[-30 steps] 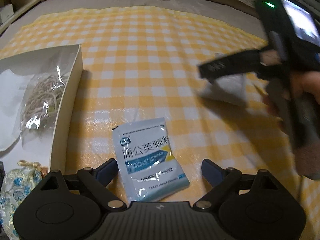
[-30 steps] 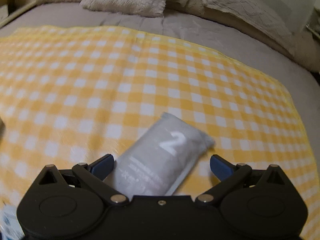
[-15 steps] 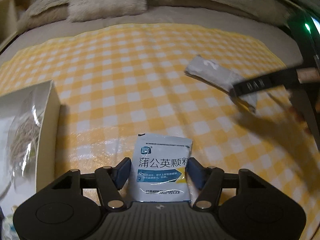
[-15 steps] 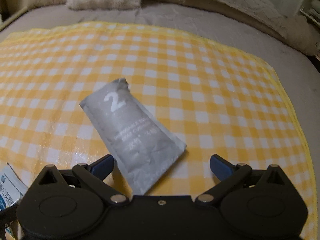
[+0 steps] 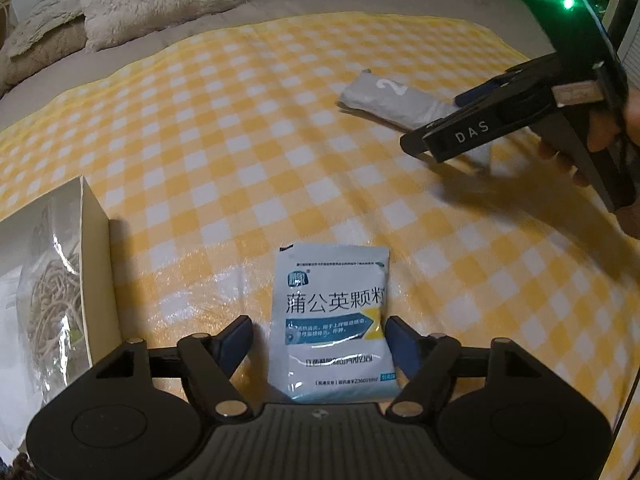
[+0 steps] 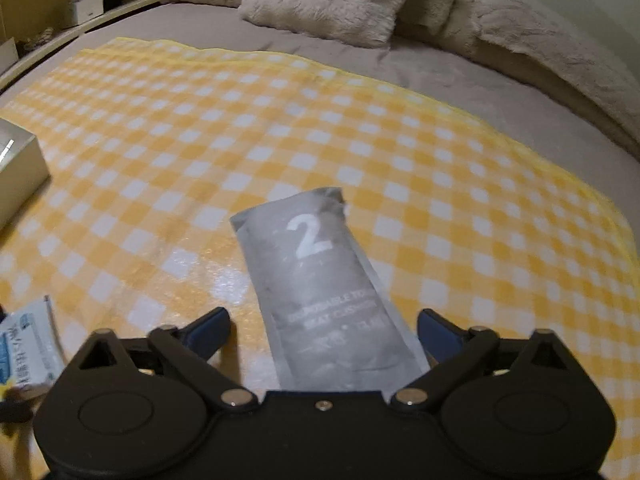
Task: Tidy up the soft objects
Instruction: 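Grasp the blue-white medicine sachet with the left tool while the right tool grasps the grey packet, then carry the medicine sachet and grey packet into the white tray with both tools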
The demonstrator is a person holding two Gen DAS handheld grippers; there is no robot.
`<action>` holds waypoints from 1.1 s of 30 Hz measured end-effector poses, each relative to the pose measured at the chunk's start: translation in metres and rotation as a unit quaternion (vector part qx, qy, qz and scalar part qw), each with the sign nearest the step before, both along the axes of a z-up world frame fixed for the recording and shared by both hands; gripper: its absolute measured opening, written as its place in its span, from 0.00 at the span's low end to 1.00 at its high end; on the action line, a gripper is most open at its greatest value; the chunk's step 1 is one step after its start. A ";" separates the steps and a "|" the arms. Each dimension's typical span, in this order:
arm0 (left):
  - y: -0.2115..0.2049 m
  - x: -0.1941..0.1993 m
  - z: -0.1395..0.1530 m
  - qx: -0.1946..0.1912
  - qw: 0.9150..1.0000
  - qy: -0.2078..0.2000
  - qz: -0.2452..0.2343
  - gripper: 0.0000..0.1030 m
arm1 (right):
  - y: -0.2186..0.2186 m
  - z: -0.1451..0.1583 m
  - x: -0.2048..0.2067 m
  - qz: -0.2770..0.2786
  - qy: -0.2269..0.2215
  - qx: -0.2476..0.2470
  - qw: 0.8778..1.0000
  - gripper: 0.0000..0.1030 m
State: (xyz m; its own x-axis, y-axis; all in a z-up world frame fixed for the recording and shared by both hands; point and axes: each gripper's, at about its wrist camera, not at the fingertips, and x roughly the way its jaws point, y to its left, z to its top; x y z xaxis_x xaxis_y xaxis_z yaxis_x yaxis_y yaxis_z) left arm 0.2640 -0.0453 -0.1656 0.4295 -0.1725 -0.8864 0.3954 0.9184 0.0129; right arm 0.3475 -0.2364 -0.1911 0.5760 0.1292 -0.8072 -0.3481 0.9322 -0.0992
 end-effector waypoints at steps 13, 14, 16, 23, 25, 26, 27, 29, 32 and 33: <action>-0.006 0.004 0.010 -0.014 1.000 -0.004 0.007 0.47 | 0.017 0.019 -0.036 0.044 0.038 -0.027 0.998 0.51; -0.005 0.003 0.013 -0.018 1.000 -0.008 0.011 0.46 | 0.016 0.020 -0.036 0.043 0.038 -0.025 0.998 0.51; -0.001 0.001 0.021 -0.026 0.999 -0.017 0.020 0.46 | 0.015 0.026 -0.041 0.036 0.036 -0.016 0.999 0.50; 0.010 -0.011 0.059 -0.035 0.996 -0.064 0.044 0.46 | 0.006 0.062 -0.066 0.008 0.010 0.040 0.999 0.50; 0.013 -0.015 0.071 -0.039 0.995 -0.079 0.055 0.47 | 0.005 0.072 -0.072 -0.001 0.003 0.055 0.998 0.50; 0.015 -0.017 0.076 -0.041 0.994 -0.085 0.059 0.47 | 0.004 0.078 -0.077 -0.006 -0.002 0.064 0.998 0.50; 0.014 -0.017 0.081 -0.042 0.993 -0.090 0.063 0.47 | 0.005 0.083 -0.080 -0.009 -0.005 0.068 0.998 0.50; 0.018 -0.019 0.092 -0.044 0.991 -0.103 0.071 0.47 | 0.004 0.093 -0.088 -0.018 -0.013 0.076 0.997 0.50; 0.024 -0.025 0.105 -0.052 0.988 -0.116 0.084 0.47 | 0.003 0.106 -0.100 -0.028 -0.021 0.095 0.995 0.51; 0.027 -0.026 0.109 -0.055 0.987 -0.120 0.089 0.47 | 0.003 0.109 -0.104 -0.030 -0.024 0.101 0.994 0.51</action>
State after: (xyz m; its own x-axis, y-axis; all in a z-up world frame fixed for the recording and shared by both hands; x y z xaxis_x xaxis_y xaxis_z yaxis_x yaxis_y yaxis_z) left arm 0.2376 -0.0185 -0.0561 0.6578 -0.1654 -0.7348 0.2253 0.9741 -0.0176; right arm 0.2431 -0.2331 -0.0818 0.6251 0.2490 -0.7397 -0.2900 0.9540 0.0761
